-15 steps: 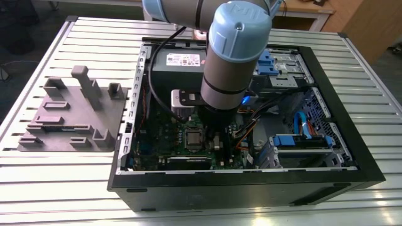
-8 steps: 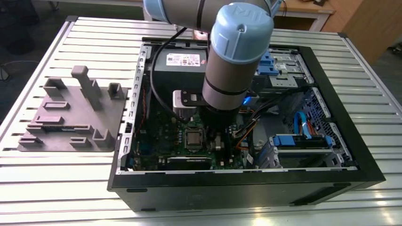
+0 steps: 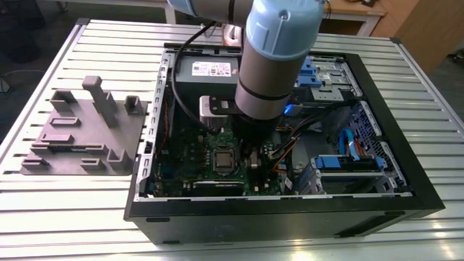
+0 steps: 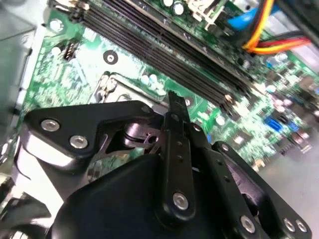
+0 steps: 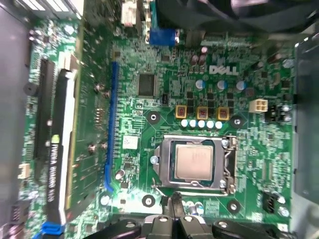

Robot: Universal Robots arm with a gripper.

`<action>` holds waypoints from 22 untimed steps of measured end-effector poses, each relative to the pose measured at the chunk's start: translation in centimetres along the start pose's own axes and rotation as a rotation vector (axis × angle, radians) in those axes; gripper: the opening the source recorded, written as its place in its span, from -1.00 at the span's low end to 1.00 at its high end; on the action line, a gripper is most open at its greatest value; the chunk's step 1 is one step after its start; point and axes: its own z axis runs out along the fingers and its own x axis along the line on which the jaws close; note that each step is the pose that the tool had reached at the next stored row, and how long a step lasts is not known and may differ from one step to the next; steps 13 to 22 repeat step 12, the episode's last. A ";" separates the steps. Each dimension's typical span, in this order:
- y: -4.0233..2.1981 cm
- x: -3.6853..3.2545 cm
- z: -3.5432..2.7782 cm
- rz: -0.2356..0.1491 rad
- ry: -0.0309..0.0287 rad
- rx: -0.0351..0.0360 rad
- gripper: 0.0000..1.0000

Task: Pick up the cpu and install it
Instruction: 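Install the first cpu locking lever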

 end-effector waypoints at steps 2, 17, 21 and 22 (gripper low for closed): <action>0.03 0.03 -0.85 0.000 -0.0001 0.0000 -0.80; 0.05 0.04 -1.49 0.000 -0.0001 -0.0016 -0.80; 0.05 0.04 -1.49 0.000 -0.0001 -0.0016 -0.80; 0.05 0.04 -1.49 0.000 -0.0001 -0.0016 -0.80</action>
